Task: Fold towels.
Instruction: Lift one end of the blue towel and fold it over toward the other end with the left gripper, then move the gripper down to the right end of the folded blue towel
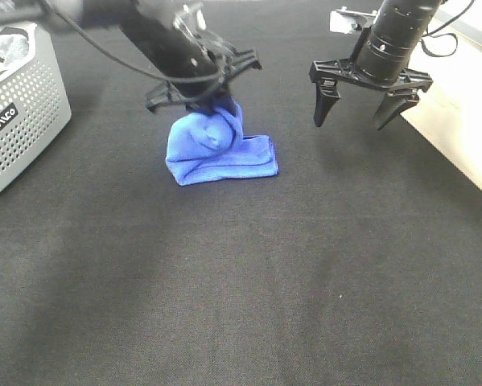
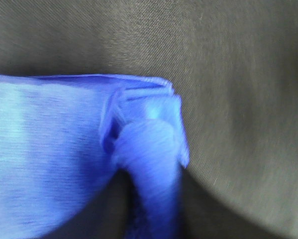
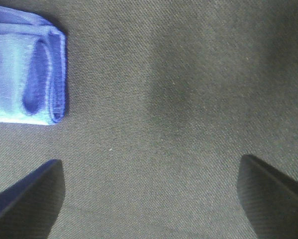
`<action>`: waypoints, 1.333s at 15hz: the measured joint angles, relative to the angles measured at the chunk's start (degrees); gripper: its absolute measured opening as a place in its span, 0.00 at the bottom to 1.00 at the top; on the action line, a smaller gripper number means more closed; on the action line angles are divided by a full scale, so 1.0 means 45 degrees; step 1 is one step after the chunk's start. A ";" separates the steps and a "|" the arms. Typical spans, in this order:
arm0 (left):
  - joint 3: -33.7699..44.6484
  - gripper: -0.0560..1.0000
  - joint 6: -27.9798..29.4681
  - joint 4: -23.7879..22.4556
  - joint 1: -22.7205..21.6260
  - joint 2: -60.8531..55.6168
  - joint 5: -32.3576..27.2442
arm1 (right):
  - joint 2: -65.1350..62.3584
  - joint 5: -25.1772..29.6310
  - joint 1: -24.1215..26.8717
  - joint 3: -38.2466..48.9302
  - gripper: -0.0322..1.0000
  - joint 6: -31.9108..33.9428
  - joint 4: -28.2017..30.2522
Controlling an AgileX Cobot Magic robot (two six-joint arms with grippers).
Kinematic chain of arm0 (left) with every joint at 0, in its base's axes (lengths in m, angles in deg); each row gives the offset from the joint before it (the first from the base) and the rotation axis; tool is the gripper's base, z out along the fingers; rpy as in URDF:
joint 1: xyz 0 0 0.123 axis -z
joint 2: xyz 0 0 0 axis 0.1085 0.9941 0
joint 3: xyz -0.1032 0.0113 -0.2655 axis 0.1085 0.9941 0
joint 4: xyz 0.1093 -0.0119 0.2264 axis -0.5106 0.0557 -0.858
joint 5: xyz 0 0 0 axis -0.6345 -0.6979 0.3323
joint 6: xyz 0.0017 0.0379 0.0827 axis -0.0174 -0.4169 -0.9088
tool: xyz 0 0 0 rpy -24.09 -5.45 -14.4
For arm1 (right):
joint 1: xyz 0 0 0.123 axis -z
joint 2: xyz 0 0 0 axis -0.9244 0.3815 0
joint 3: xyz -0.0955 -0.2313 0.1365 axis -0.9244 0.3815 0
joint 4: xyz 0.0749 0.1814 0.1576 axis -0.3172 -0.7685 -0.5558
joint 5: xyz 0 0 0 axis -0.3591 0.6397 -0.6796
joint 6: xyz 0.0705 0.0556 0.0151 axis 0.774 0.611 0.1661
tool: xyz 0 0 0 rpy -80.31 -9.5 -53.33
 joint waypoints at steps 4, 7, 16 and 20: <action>0.0000 0.67 0.0153 0.1490 0.0115 0.0293 0.1413 | 0.0000 0.0000 0.0000 0.0000 0.88 0.0038 -0.0013; 0.0000 0.68 -0.0064 0.1757 0.0038 0.0038 0.1732 | 0.0000 0.0000 0.0000 0.0000 0.88 0.0038 -0.0267; 0.0000 0.68 -0.3909 -0.0076 -0.2967 -0.1655 -0.0255 | 0.0662 -0.0306 -0.0229 -0.0013 0.88 -0.5437 -1.2019; 0.0000 0.68 -0.4036 -0.0229 -0.3069 -0.1655 -0.0573 | 0.1884 -0.0942 -0.1248 -0.0013 0.88 -0.6073 -1.2223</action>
